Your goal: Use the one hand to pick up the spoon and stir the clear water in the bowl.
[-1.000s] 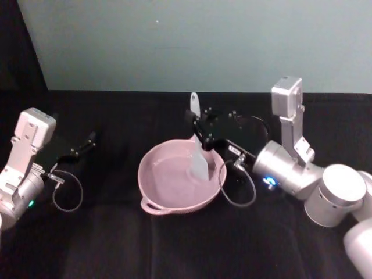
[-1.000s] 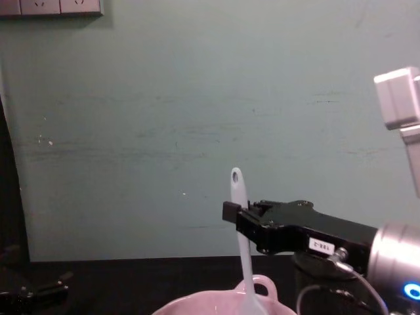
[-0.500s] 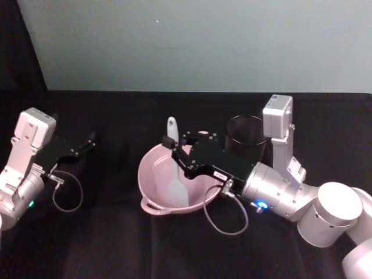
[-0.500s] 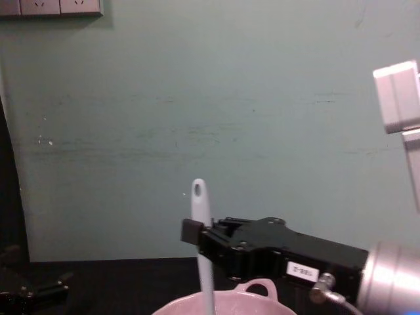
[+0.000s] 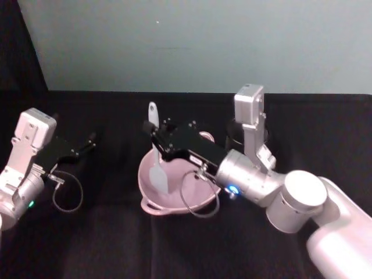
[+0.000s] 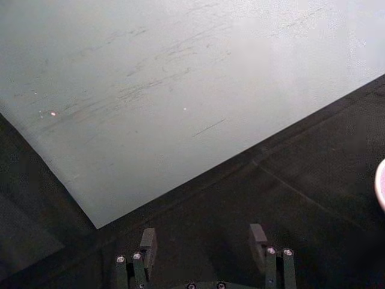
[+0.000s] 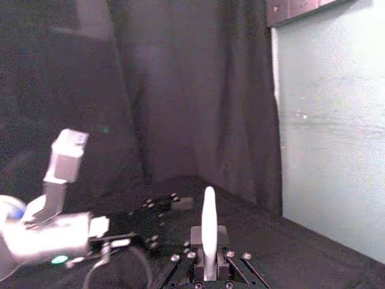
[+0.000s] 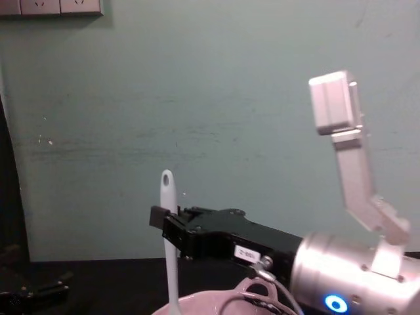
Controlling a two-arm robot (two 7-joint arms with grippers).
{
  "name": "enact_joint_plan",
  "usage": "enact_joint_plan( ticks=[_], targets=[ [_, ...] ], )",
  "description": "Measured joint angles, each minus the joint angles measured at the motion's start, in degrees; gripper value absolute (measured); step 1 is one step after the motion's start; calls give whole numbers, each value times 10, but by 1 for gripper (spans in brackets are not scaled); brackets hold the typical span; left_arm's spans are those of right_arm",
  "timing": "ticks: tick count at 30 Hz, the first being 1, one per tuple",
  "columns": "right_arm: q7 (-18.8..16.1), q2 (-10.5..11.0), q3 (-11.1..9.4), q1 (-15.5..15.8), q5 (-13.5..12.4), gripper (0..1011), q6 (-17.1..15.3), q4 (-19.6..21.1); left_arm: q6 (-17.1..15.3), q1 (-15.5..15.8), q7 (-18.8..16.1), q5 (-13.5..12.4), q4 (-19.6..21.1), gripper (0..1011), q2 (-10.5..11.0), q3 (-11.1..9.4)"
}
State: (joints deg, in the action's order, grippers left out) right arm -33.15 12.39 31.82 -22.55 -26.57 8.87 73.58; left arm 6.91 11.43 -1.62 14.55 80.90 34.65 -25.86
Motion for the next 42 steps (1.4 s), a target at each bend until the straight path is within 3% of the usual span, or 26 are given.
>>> enact_joint_plan(
  ticks=[7, 12, 18, 26, 33, 42],
  targets=[
    [32, -47, -12, -39, 21, 113, 33, -82, 0, 0, 0, 0, 0, 1011, 0, 0],
    [47, -64, -24, -58, 33, 113, 50, -123, 0, 0, 0, 0, 0, 1011, 0, 0],
    [54, -69, -38, -68, 43, 113, 66, -148, 0, 0, 0, 0, 0, 1011, 0, 0],
    [53, -56, -58, -60, 50, 113, 80, -138, 0, 0, 0, 0, 0, 1011, 0, 0],
    [23, -17, -70, -22, 41, 113, 57, -72, 0, 0, 0, 0, 0, 1011, 0, 0],
    [-11, 25, -63, 26, 23, 113, 34, -1, 0, 0, 0, 0, 0, 1011, 0, 0]
  ],
)
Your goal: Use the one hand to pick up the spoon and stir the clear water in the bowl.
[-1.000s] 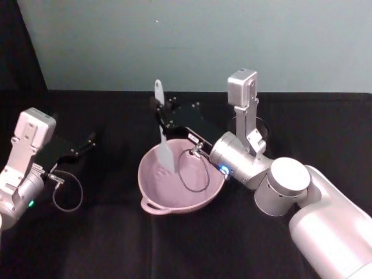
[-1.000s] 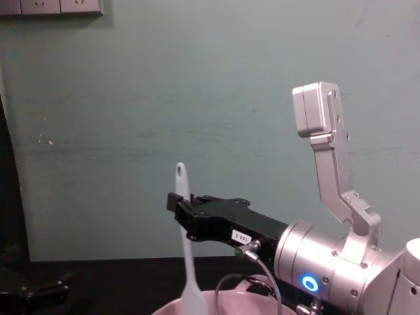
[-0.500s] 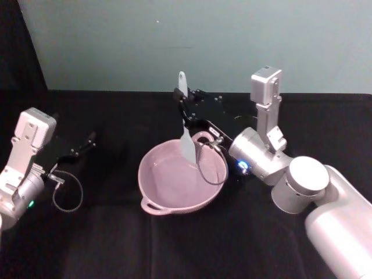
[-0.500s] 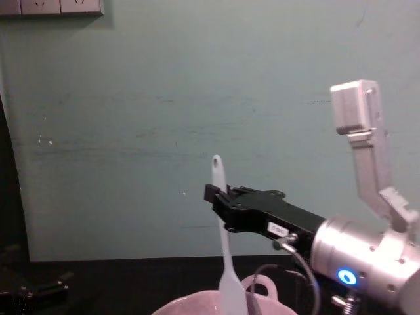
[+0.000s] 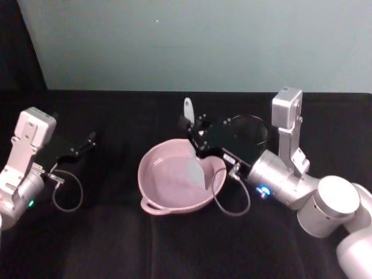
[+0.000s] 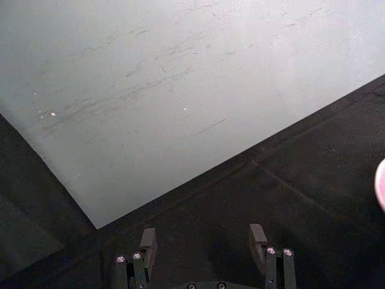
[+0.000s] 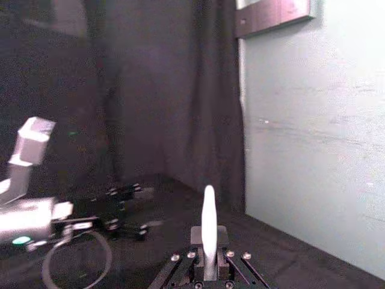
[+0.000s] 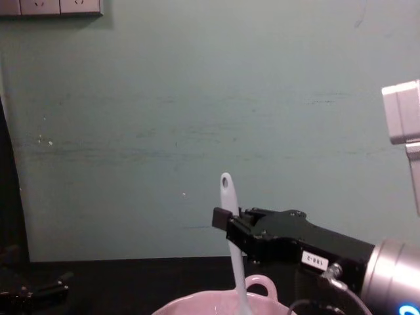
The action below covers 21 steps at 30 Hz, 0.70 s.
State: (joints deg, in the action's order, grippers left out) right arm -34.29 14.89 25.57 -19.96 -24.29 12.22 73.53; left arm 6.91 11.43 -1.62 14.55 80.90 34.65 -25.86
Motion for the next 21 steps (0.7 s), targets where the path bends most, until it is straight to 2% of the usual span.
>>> enact_joint_plan(
  ticks=[2, 11, 16, 21],
  targets=[
    [-8, 10, 6, 14, -6, 113, -1, 19, 0, 0, 0, 0, 0, 1011, 0, 0],
    [-19, 17, 28, 31, -18, 113, -9, 48, 0, 0, 0, 0, 0, 1011, 0, 0],
    [-18, 8, 39, 29, -23, 113, -15, 48, 0, 0, 0, 0, 0, 1011, 0, 0],
    [-13, -10, 50, 13, -26, 113, -19, 35, 0, 0, 0, 0, 0, 1011, 0, 0]
  ],
)
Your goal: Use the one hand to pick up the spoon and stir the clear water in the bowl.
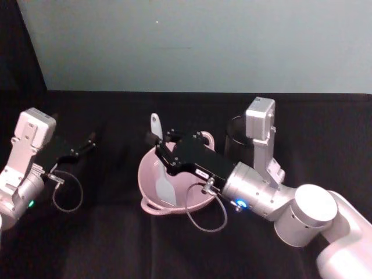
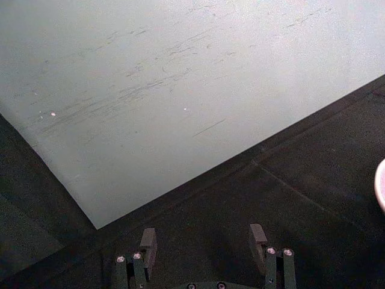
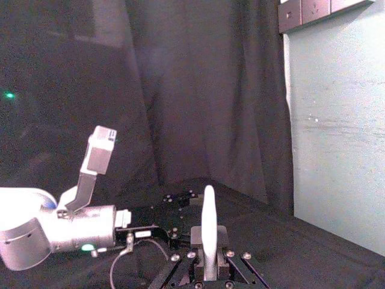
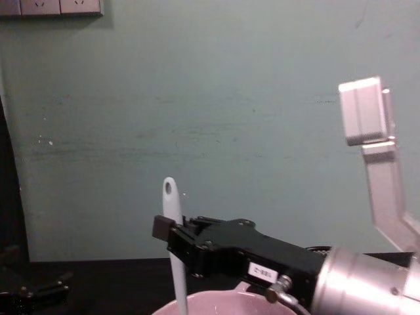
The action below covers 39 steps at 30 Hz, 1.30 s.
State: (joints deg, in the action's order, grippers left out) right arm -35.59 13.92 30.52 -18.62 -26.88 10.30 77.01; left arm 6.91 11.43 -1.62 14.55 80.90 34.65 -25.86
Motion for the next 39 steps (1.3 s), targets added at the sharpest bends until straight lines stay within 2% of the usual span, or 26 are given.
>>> enact_joint_plan(
  ticks=[4, 11, 18, 22, 26, 30, 35, 39],
  targets=[
    [9, -18, 5, -17, 2, 113, 3, -24, 0, 0, 0, 0, 0, 1011, 0, 0],
    [28, -56, 5, -52, 11, 112, 19, -90, 0, 0, 0, 0, 0, 1011, 0, 0],
    [47, -93, -8, -83, 28, 113, 58, -166, 0, 0, 0, 0, 0, 1011, 0, 0],
    [58, -106, -18, -95, 36, 113, 77, -195, 0, 0, 0, 0, 0, 1011, 0, 0],
    [76, -116, -32, -110, 46, 113, 89, -221, 0, 0, 0, 0, 0, 1011, 0, 0],
    [83, -117, -38, -116, 52, 113, 91, -231, 0, 0, 0, 0, 0, 1011, 0, 0],
    [88, -113, -49, -120, 60, 113, 95, -240, 0, 0, 0, 0, 0, 1011, 0, 0],
    [87, -101, -59, -115, 67, 112, 104, -236, 0, 0, 0, 0, 0, 1011, 0, 0]
  ],
)
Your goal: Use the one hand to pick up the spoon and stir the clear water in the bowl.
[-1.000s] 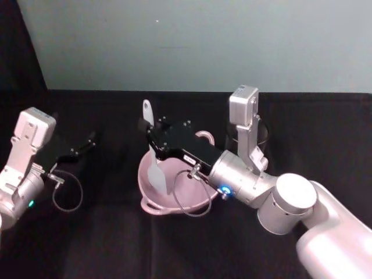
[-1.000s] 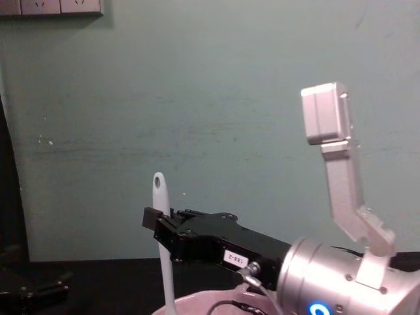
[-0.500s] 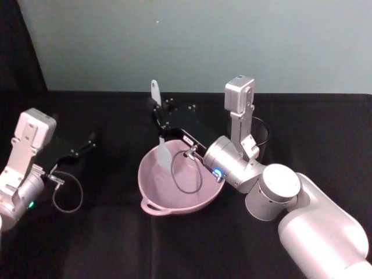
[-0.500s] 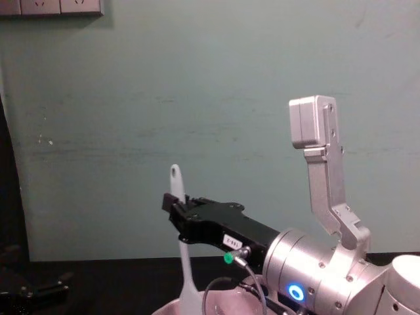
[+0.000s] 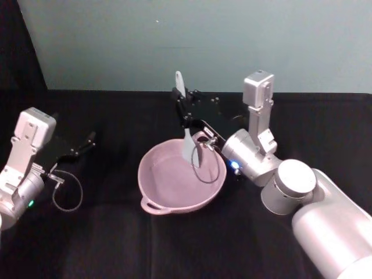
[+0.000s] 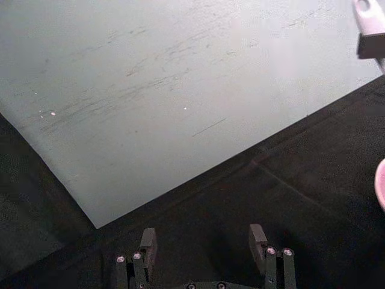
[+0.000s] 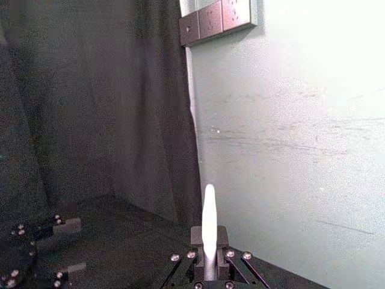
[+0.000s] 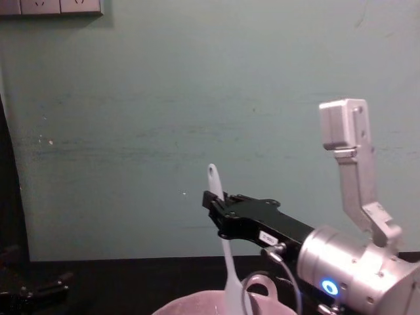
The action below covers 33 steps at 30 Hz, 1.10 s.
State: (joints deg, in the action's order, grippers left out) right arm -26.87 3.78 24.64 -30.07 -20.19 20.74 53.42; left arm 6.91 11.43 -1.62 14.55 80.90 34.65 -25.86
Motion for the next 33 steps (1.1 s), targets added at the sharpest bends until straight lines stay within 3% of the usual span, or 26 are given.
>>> enact_joint_plan(
  ticks=[7, 17, 26, 33],
  targets=[
    [-22, 31, -9, 33, 3, 113, -13, 55, 0, 0, 0, 0, 0, 1011, 0, 0],
    [-85, 87, 4, 102, -37, 113, -72, 184, 0, 0, 0, 0, 0, 1011, 0, 0],
    [-102, 100, 25, 119, -73, 113, -121, 232, 0, 0, 0, 0, 0, 1011, 0, 0],
    [-102, 90, 42, 108, -84, 113, -138, 225, 0, 0, 0, 0, 0, 1011, 0, 0]
  ],
)
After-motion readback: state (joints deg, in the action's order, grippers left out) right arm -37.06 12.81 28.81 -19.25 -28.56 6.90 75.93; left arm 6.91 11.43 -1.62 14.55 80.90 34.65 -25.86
